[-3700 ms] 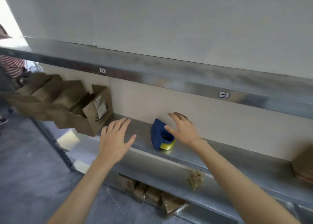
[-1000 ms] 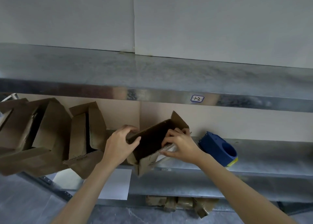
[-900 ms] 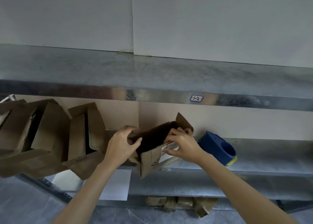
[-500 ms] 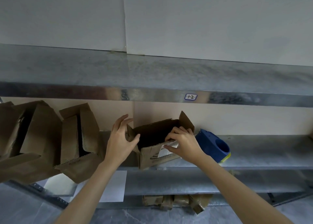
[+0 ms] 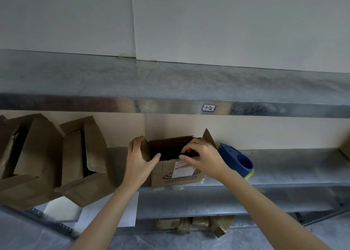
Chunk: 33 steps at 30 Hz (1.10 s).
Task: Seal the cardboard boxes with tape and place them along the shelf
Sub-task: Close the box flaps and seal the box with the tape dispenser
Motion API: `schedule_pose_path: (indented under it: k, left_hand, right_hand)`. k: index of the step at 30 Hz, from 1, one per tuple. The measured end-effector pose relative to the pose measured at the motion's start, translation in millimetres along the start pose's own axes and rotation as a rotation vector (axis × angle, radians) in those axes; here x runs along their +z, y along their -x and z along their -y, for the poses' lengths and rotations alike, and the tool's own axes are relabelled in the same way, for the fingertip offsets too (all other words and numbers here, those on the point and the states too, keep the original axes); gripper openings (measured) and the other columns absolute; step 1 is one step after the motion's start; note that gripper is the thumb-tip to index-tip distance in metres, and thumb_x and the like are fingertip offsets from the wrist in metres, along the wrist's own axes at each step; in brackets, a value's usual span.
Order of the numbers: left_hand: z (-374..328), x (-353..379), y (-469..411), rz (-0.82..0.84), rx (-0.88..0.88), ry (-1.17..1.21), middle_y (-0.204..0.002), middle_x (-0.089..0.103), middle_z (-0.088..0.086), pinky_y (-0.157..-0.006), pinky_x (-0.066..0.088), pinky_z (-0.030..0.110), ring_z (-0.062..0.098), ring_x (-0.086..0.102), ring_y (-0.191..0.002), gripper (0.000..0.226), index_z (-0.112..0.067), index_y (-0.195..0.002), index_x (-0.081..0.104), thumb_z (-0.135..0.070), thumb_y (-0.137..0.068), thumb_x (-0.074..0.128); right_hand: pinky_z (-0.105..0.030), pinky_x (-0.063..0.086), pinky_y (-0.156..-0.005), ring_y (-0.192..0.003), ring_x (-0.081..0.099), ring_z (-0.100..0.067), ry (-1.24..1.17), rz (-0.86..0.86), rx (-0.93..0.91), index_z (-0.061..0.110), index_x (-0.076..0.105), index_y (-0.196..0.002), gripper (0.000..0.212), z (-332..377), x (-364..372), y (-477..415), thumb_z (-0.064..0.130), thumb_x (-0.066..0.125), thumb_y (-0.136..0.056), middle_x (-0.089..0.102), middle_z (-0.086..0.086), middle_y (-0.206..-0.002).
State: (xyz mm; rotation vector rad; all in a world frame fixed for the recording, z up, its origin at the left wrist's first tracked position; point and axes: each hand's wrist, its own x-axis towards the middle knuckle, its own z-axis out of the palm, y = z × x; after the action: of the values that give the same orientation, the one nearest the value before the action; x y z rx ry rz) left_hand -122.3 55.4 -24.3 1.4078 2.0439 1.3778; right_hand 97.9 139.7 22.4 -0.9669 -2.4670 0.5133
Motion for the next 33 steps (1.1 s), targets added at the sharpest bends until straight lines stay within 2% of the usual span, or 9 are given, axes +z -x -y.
schedule_pose_path:
  k: [3,6,10,12,15,17,23,29,33]
  left_hand:
    - [2.1,-0.1,1.4,0.006,0.008,0.028,-0.139,0.045,0.002,-0.105,0.045,0.031,0.017,0.048,-0.125,0.07,-0.017,-0.137,0.046,-0.03,-0.078,0.082]
    - [3.8,-0.7,7.5,-0.006,0.021,0.055,-0.137,0.048,-0.002,-0.106,0.046,0.035,0.015,0.049,-0.125,0.07,-0.02,-0.137,0.045,-0.03,-0.078,0.082]
    - [5.1,-1.3,16.6,-0.025,0.059,0.075,-0.135,0.051,-0.004,-0.106,0.047,0.036,0.014,0.049,-0.125,0.07,-0.02,-0.136,0.046,-0.028,-0.077,0.083]
    - [4.5,-1.4,19.8,-0.027,0.074,0.08,-0.135,0.05,-0.006,-0.106,0.046,0.033,0.011,0.048,-0.125,0.069,-0.02,-0.136,0.047,-0.027,-0.078,0.083]
    - [3.4,-2.4,23.0,-0.025,0.102,0.082,-0.135,0.049,-0.007,-0.107,0.044,0.031,0.008,0.047,-0.125,0.069,-0.02,-0.137,0.047,-0.023,-0.078,0.083]
    - [3.8,-3.9,24.7,-0.021,0.123,0.081,-0.135,0.049,-0.007,-0.106,0.044,0.028,0.006,0.046,-0.125,0.069,-0.02,-0.137,0.047,-0.022,-0.077,0.083]
    - [6.4,-7.4,29.4,0.011,0.177,0.075,-0.135,0.046,-0.011,-0.103,0.043,0.019,0.003,0.045,-0.127,0.073,-0.02,-0.138,0.047,-0.021,-0.076,0.085]
    - [4.7,-8.8,33.3,0.018,0.191,0.072,-0.138,0.045,-0.009,-0.101,0.037,0.007,-0.005,0.041,-0.128,0.074,-0.019,-0.138,0.047,-0.02,-0.075,0.085]
    - [3.4,-9.6,33.3,0.033,0.194,0.077,-0.14,0.045,-0.008,-0.102,0.038,0.007,-0.002,0.041,-0.13,0.073,-0.019,-0.138,0.047,-0.022,-0.075,0.085]
  right_hand:
    - [-0.031,0.05,-0.084,-0.096,0.054,-0.007,-0.01,-0.078,0.03,0.025,0.07,-0.103,0.019,-9.6,-14.1,-1.4,0.039,0.066,-0.09,0.06,0.012,-0.101]
    - [-0.037,0.045,-0.09,-0.105,0.052,-0.014,0.103,-0.141,0.09,0.028,0.07,-0.102,0.016,-26.0,-25.6,-3.8,0.036,0.067,-0.089,0.058,0.009,-0.11]
    - [-0.038,0.036,-0.1,-0.125,0.041,-0.018,0.158,-0.024,0.218,0.03,0.068,-0.108,0.019,-44.8,-32.0,-3.2,0.039,0.063,-0.092,0.049,0.005,-0.132]
    - [-0.039,0.037,-0.102,-0.128,0.04,-0.018,0.128,0.037,0.242,0.031,0.069,-0.106,0.016,-49.0,-30.4,-2.0,0.038,0.063,-0.092,0.044,0.005,-0.139]
    - [-0.038,0.038,-0.104,-0.13,0.04,-0.018,0.07,0.033,0.239,0.03,0.071,-0.103,0.013,-50.2,-24.7,-0.5,0.031,0.065,-0.092,0.039,0.004,-0.145]
    - [-0.033,0.036,-0.104,-0.132,0.037,-0.016,0.034,0.032,0.236,0.029,0.072,-0.105,0.015,-50.6,-21.7,-0.1,0.028,0.066,-0.091,0.035,0.004,-0.149]
    - [-0.02,0.032,-0.092,-0.121,0.037,-0.013,0.047,0.106,0.216,0.032,0.07,-0.113,0.02,-52.2,-17.8,-8.4,0.028,0.061,-0.095,0.038,0.005,-0.142]
    - [-0.024,0.037,-0.089,-0.118,0.036,-0.012,0.028,0.084,0.149,0.038,0.07,-0.109,0.017,-51.5,-13.0,-8.1,0.033,0.062,-0.094,0.039,0.01,-0.131]
    - [-0.022,0.036,-0.089,-0.121,0.033,-0.01,0.059,0.117,0.11,0.042,0.061,-0.123,0.028,-51.7,-8.5,-8.3,0.038,0.057,-0.097,0.035,0.01,-0.137]
